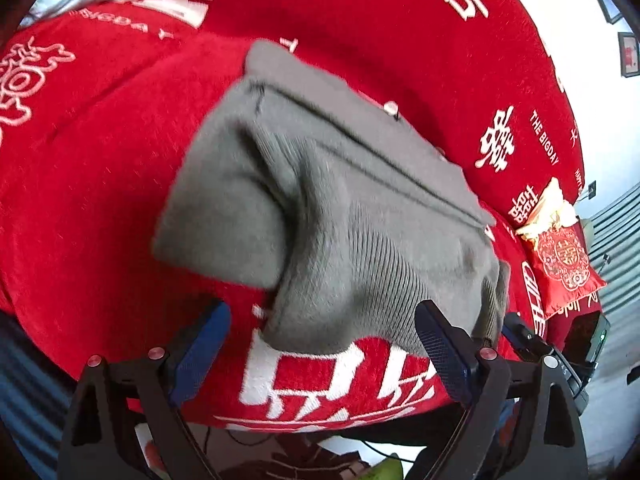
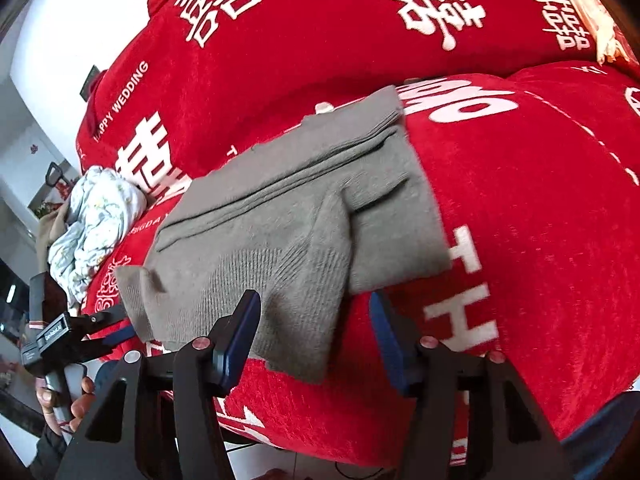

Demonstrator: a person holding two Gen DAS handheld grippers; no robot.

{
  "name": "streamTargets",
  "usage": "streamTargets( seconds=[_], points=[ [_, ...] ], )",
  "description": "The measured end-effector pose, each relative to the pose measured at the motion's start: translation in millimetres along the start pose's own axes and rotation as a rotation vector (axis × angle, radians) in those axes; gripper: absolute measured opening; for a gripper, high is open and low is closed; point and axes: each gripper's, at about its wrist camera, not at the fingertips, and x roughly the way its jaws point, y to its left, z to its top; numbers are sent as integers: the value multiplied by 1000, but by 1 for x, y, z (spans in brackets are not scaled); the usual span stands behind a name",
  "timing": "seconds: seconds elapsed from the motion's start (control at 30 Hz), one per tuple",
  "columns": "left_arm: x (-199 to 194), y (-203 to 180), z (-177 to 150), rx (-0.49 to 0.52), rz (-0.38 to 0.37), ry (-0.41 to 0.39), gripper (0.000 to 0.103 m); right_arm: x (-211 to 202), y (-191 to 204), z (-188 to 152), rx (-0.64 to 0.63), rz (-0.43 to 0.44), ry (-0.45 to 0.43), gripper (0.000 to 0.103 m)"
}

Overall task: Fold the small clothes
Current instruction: 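Lift the hem with both tools and fold it toward the collar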

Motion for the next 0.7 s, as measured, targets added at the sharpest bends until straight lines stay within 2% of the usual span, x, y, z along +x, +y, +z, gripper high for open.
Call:
streamTargets(
  seconds=[0.07,0.1,0.13,0.17,0.2,0.23,0.4,0.6,0.7],
  points=[
    [8,-10,0,29,18,5,85,8,3,0,4,8,15,61],
    [11,-15,1,50,31,-5,77,10,3,-1,7,11,18,61],
    [11,-17,2,59,30,-8,52,14,3,0,11,17,25,60],
    [14,-19,4,69,16,11,36,17,3,0,13,27,35,47],
    [19,-20,5,69,-1,42,13,20,3,1,13,42,54,34],
    [21,-19,4,59,-27,68,13,23,2,1,11,56,75,14],
    [-4,-25,-5,103,-8,-6,13,-1,9,-1,-19,115,18,13],
    [-36,-23,-3,92,-70,-69,12,-26,19,4,-14,194,-20,13],
    [-44,-28,4,96,-73,-100,12,-35,26,12,-20,196,-54,13]
  ],
)
